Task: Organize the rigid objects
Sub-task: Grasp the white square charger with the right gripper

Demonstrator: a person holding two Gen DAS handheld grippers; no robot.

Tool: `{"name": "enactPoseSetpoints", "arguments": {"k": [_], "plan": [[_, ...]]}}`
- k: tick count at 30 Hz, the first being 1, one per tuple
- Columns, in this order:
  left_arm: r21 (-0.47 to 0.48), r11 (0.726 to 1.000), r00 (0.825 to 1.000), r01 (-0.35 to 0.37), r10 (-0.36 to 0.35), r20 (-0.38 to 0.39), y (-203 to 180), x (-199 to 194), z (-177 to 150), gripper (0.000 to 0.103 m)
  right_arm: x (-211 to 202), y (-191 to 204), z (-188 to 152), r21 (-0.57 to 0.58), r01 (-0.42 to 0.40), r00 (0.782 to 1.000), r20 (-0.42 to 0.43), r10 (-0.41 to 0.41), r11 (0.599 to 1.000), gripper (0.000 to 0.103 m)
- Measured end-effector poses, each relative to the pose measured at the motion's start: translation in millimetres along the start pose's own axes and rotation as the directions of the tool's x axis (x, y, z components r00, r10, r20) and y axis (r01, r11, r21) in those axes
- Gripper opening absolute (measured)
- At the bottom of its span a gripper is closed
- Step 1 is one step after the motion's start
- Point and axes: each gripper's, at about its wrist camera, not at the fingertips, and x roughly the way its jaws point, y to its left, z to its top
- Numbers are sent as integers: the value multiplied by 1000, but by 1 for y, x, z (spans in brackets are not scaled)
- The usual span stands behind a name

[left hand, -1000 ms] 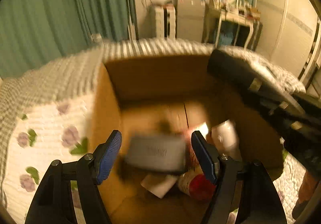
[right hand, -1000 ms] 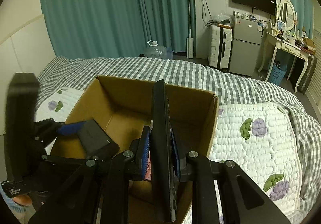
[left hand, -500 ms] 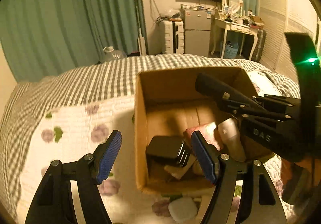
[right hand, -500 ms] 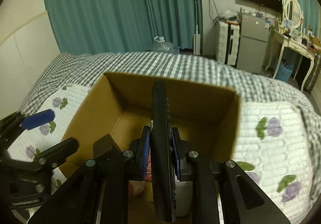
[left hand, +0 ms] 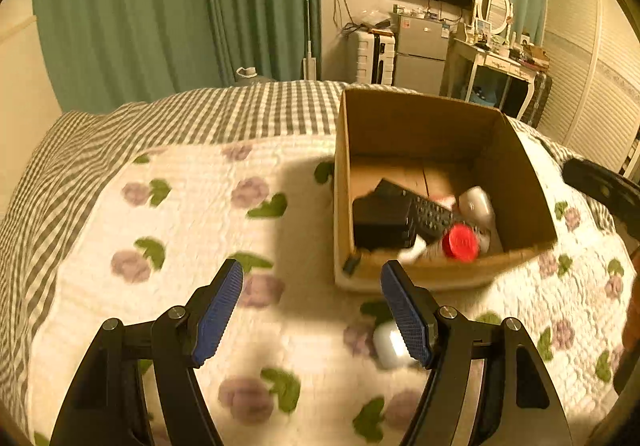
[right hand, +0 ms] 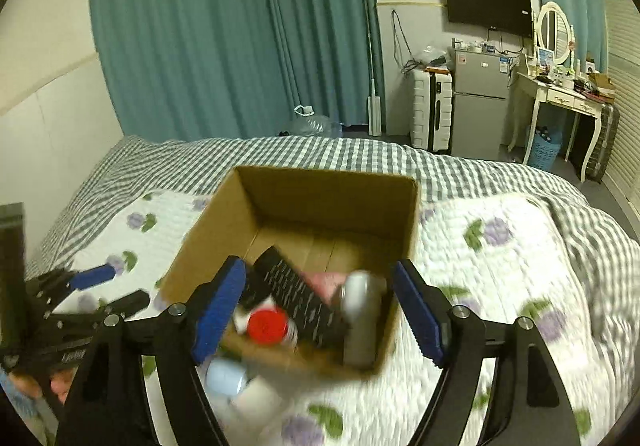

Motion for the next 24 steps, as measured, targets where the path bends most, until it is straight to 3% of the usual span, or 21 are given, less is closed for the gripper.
{"name": "enactPoseSetpoints", "arguments": {"k": [7,11,13,15,24], "plan": [[-34,999,999,20,-21,-31,-1,-12,-43,75,-20,22,-64,-26,-21,995,-94,19,999,77],[-38,999,998,23,-25,-54,-4,-4,-72,75,4,35,-90,-47,-41,988,-153,33,998,82],[-12,1000,998,-19,18,-68,-5,2,-81,75,17,42,-101,-83,-56,984,-171,41,995,82],[1,999,996,-40,40,-80,-4,8,-85,75,31,48,-112,-109,-71,977,-209,47,992,82],[-63,998,993,-22,15,-113,11,24,-92,75,95,57,-133,-152,-122,936,-345,63,981,82]]}}
